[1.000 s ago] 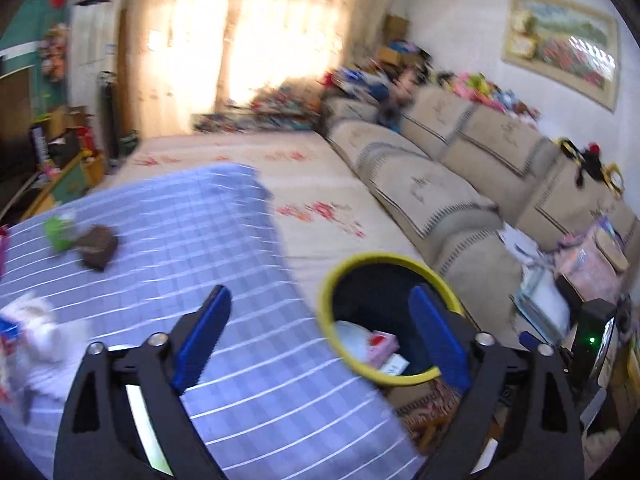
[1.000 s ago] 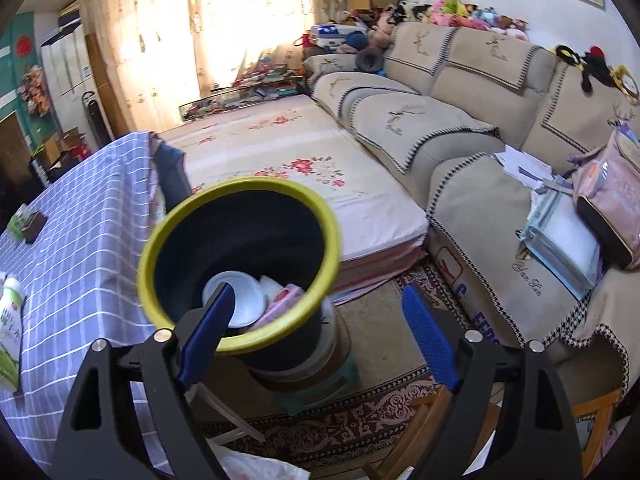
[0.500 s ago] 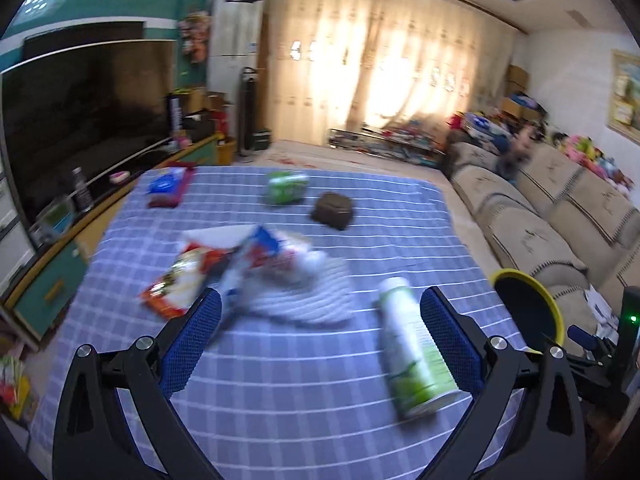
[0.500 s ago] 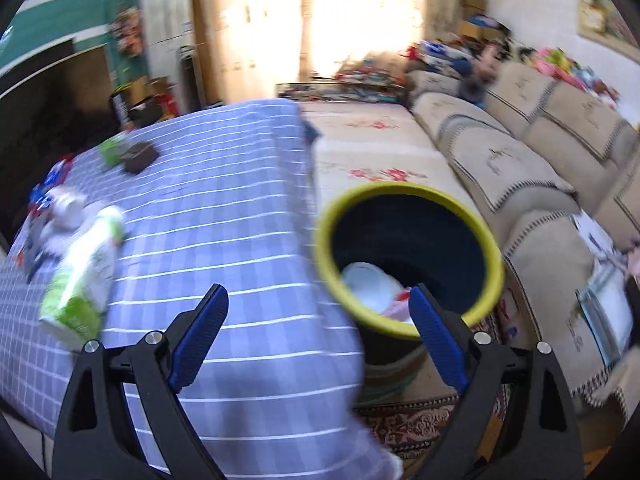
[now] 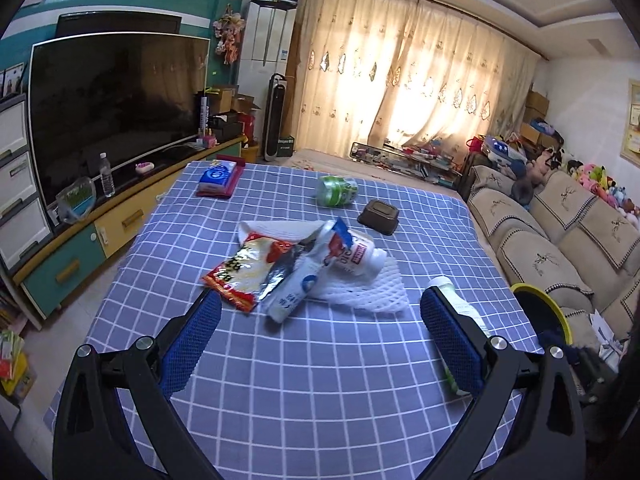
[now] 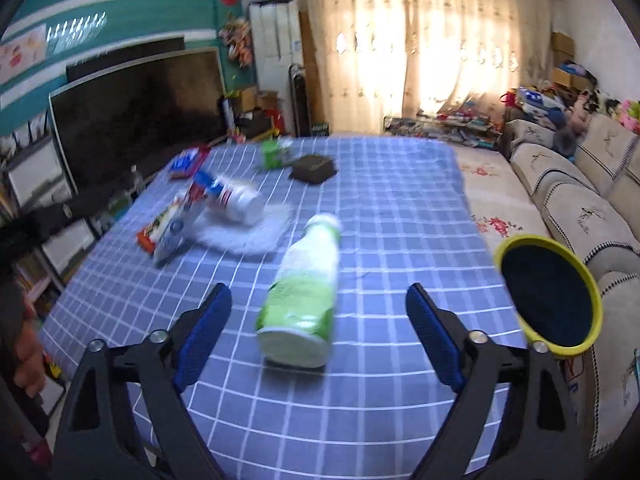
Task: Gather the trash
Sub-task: 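Move the right tool back toward the green-capped milk bottle, then grasp the green-capped milk bottle with the right tool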
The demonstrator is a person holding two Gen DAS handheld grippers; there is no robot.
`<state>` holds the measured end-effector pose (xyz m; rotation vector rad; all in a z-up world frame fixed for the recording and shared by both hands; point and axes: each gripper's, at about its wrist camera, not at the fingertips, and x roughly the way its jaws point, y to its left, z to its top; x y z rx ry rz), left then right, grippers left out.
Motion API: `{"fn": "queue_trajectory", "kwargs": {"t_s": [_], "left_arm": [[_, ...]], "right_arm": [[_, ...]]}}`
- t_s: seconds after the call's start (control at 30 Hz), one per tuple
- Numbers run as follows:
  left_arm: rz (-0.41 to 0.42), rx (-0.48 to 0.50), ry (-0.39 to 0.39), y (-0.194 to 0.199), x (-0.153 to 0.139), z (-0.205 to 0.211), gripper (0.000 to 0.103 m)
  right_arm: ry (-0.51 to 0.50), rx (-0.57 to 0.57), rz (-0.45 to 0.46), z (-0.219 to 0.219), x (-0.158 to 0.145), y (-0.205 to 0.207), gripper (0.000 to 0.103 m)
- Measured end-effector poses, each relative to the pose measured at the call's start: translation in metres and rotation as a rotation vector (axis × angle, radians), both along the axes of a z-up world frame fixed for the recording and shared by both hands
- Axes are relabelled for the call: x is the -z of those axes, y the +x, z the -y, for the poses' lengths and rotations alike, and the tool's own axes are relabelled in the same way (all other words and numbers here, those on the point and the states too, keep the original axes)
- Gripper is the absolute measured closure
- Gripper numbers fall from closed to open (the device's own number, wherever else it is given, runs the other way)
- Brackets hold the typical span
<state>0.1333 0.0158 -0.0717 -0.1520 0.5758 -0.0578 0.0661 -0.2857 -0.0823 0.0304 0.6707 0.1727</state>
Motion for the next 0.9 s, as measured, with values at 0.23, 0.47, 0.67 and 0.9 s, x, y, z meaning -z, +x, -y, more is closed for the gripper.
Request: {"fn": "queue_trajectory", "kwargs": {"t_s": [0.23,0.47,0.67,0.9], "left_arm": [[0.002,-0.018,-0.018,-0.011,0.005,-0.018,0.005],[-0.006,-0.021,-0.026,-0.012,0.01,-0.025,0.005],[-0.017,-0.03,-0.028,-0.009,0.016,-0.028,0.005],[-0.03,-0.025,-0.029,-0.004,0.021,-0.027,0.005]], "right_arm": [[-0.004,0.023,-0.057,-0.016,0.029,0.011,0.036],[0.02,0.056,-0.132,-0.016,0.049,0.026,0.045],[0.051,0.062,-0.101,-0.01,0.037,0.023,0.052],[0.052,0.064,0.014,0.001,-0.005,0.012,0.053]]}}
